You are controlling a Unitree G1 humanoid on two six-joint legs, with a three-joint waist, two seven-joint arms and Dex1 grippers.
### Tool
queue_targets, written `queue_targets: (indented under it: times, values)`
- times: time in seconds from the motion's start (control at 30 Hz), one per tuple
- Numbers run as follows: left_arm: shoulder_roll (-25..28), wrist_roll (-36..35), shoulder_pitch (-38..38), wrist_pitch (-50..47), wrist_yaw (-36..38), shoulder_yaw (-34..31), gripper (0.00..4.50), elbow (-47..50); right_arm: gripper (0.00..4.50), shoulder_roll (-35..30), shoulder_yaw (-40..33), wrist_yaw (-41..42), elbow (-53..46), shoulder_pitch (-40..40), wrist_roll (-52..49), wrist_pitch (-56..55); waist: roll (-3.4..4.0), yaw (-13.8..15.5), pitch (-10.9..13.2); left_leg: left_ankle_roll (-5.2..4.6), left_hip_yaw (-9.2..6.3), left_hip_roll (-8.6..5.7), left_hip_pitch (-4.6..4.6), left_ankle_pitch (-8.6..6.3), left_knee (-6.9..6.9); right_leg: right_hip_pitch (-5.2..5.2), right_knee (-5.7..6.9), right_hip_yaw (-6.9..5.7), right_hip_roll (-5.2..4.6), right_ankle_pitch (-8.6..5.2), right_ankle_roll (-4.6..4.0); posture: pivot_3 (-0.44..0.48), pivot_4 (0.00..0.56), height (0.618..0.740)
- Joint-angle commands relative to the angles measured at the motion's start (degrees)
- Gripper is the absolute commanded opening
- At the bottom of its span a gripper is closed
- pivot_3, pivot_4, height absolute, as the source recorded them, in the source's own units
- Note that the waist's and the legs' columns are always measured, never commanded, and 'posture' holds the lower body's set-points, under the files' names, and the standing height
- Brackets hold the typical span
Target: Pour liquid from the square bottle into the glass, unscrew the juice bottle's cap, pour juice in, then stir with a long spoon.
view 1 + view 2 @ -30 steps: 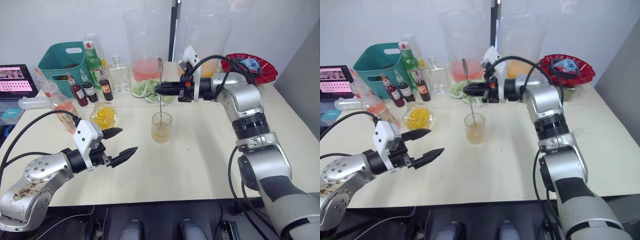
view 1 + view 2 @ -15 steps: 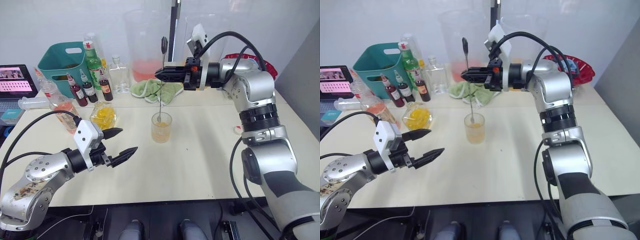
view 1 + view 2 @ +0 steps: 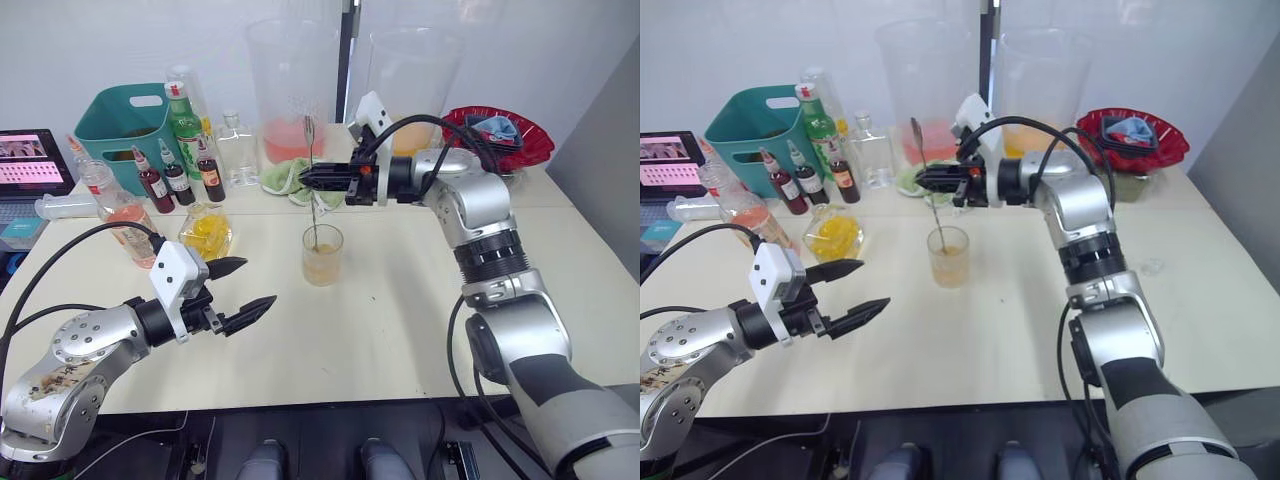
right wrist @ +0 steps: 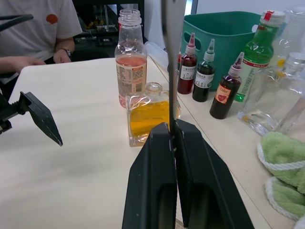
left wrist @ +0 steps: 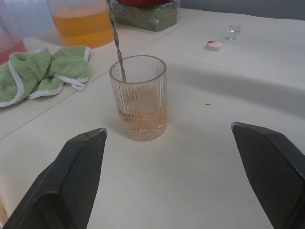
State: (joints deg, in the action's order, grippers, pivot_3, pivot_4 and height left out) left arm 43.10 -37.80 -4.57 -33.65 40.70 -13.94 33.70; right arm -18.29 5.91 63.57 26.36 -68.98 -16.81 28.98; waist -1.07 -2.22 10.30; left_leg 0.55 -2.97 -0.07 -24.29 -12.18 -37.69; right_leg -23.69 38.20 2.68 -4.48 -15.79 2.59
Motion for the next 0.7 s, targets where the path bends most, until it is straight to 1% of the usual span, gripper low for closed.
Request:
queue_targets:
  times: [0.03,0.23,0.3,0.4,0.53,0.6,0.7]
  values:
    - [0.67,0.40,-0.15,1.19,0.24,-1.06,4.44,1.43,0.00,-0.03,-1.70,1.00,-3.92,0.01,-3.24,3.24,0.00,-0.01,0.00,0.00,-0.01,0.00,0.00,0.00,0.00,0.01,0.00,0.00,0.00,0.00,0.00,0.000,0.150,0.740]
    - [0.32,1.07,-0.65,1.47,0.54,-0.21,4.44,0.85,0.00,-5.60,1.37,6.84,-7.30,0.17,-3.00,6.88,0.00,0.15,0.00,0.00,0.01,-0.01,-0.01,0.00,0.00,0.00,-0.02,0.00,0.00,0.00,0.00,0.000,0.150,0.740]
    - [0.09,1.29,-0.87,1.56,0.57,0.18,4.44,0.76,0.00,-7.84,2.77,8.55,-7.08,-0.33,-1.59,6.08,0.00,0.13,0.00,0.00,0.02,0.00,0.00,0.00,0.00,0.01,-0.04,-0.01,0.00,0.00,0.00,0.000,0.150,0.740]
    - [-0.17,1.56,-1.02,1.73,0.57,0.54,4.44,0.60,0.00,-9.59,4.13,8.70,-5.21,-1.36,0.97,2.83,0.00,-0.01,0.00,0.00,0.04,0.01,0.00,0.00,0.00,0.00,-0.04,-0.01,0.01,0.00,0.00,0.000,0.150,0.740]
    - [-0.37,1.03,-0.86,1.29,0.55,0.56,4.44,0.79,0.00,-7.63,2.31,5.64,-1.15,-2.58,1.76,-1.09,0.00,-0.12,0.00,0.00,0.04,0.02,0.00,0.00,0.00,-0.01,-0.04,0.00,0.02,0.00,0.00,0.000,0.150,0.740]
    - [-0.39,1.07,-0.84,1.31,0.56,0.60,4.44,0.79,0.00,-5.66,1.69,3.39,0.59,-2.54,2.14,-3.51,0.00,-0.20,0.00,0.00,0.04,0.03,0.01,0.00,0.01,-0.01,-0.02,0.00,0.03,0.00,0.00,0.000,0.150,0.740]
    - [-0.35,1.12,-0.65,1.31,0.49,0.45,4.44,1.01,0.00,-3.26,0.86,1.35,0.96,-1.99,1.81,-5.83,0.00,-0.19,0.00,0.00,0.04,0.03,-0.01,0.00,0.01,-0.05,0.00,0.00,0.02,0.00,-0.01,0.000,0.150,0.740]
